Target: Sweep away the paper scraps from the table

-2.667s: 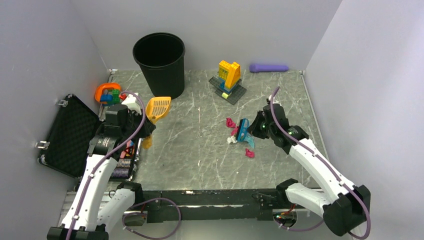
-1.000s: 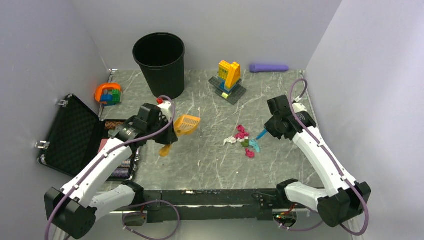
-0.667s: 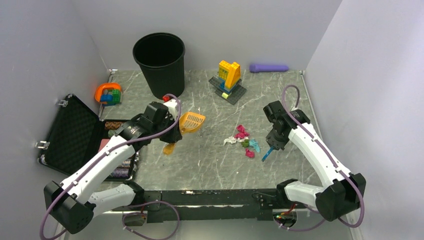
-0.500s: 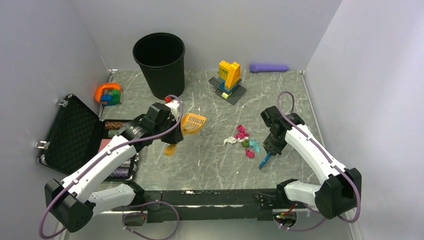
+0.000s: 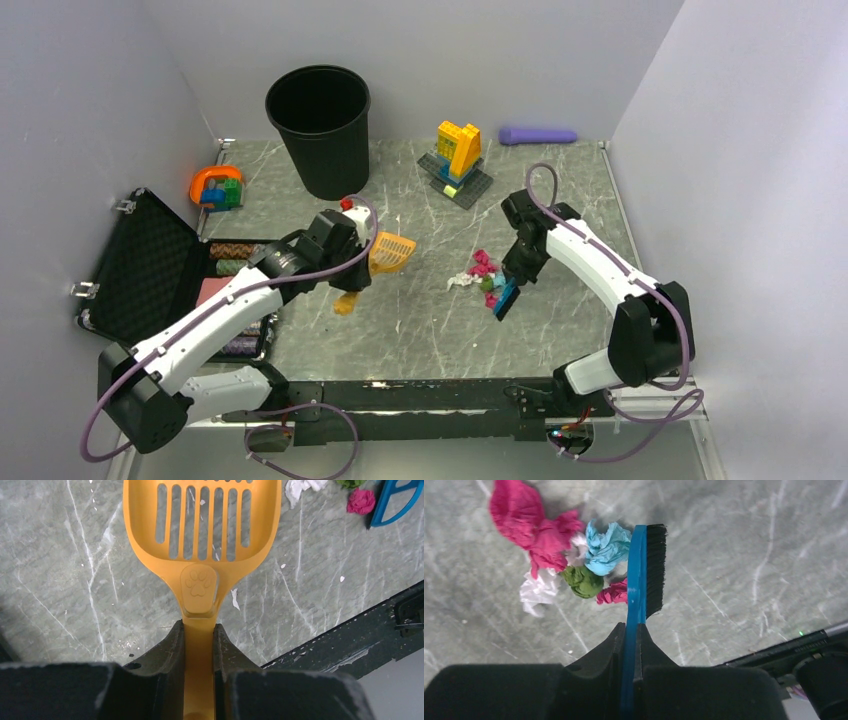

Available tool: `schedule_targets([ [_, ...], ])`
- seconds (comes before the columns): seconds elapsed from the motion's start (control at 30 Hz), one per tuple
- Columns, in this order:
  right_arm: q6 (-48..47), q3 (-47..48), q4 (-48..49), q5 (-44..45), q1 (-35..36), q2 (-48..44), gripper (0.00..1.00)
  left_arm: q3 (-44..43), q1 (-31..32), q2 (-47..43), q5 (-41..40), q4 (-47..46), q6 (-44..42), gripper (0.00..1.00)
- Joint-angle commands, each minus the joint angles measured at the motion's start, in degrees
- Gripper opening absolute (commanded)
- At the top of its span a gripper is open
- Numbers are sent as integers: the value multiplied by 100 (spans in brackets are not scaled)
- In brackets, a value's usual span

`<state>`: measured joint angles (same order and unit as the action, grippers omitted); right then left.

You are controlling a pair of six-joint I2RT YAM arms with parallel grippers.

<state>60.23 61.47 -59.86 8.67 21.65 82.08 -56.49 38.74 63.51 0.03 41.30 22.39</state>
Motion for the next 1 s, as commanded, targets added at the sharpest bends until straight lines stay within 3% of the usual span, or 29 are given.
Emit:
schedule_targets([
  [0.0,-224,319,808,-330,65,83,0,-57,143,162,-272,-193,133,0],
  [0.3,-1090,298,1182,-500,72,-563,0,-51,420,629,-158,-542,-24,0],
  [0.57,-2113,586,513,578,60,-918,0,-103,953,1027,-617,-639,-141,0],
  [0.7,-2722,590,570,1604,54,-897,0,-105,1412,1220,-949,-584,-184,0],
  [0.83,-4478,210,1543,866,63,-842,0,-125,1805,1377,-1251,-358,-119,0],
  [0.97,-5074,306,1842,899,61,-557,0,-107,1984,1348,-1314,-210,-101,0],
])
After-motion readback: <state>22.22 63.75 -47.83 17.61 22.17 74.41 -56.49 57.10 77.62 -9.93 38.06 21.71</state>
